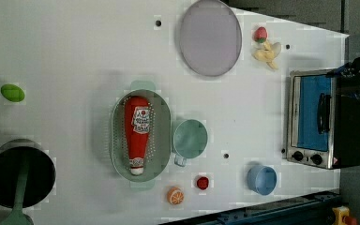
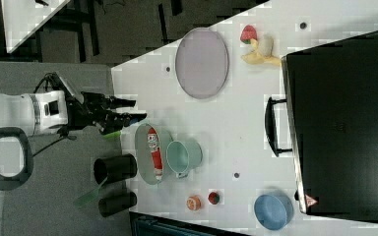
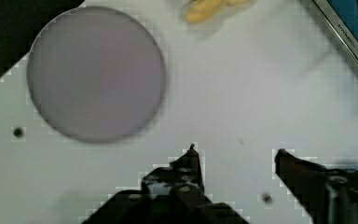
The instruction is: Pick ketchup from strainer and place it on the table
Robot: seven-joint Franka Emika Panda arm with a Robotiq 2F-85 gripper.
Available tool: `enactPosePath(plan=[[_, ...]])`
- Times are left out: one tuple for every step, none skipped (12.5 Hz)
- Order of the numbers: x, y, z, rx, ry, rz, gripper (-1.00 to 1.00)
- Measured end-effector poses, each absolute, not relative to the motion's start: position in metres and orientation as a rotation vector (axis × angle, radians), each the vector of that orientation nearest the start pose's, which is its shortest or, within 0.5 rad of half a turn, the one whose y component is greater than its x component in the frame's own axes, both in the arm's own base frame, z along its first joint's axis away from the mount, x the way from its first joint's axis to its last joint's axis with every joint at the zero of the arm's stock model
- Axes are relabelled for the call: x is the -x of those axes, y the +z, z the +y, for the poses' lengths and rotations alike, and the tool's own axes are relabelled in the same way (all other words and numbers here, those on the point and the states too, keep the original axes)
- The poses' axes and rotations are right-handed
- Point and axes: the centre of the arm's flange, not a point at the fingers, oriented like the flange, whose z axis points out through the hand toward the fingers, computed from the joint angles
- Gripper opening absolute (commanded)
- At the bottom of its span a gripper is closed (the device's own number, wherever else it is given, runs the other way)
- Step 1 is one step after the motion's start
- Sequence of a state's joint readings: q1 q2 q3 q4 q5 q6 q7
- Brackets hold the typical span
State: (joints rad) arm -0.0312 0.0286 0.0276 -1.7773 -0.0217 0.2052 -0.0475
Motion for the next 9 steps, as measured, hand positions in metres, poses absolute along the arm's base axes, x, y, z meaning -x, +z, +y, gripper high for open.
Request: enactPosePath(plan=[[-0.549,0.526,-0.002,2.966,0.151,1.163,0.6],[-0.528,0.529,0.001,2.974,0.212,1.172,0.82],[-0.513,0.542,0.004,2.978,0.19,1.17,1.0],[-0.504,0.558,0.009,2.977,0.129,1.159,1.0],[-0.501,0.577,0.016,2.973,0.048,1.136,1.0],[-0.503,0.593,0.029,2.966,-0.048,1.102,1.0],[-0.505,0.602,0.047,2.97,-0.109,1.06,1.0],[-0.508,0.602,0.071,2.98,-0.139,1.004,1.0],[-0.51,0.596,0.099,2.997,-0.131,0.936,1.0]])
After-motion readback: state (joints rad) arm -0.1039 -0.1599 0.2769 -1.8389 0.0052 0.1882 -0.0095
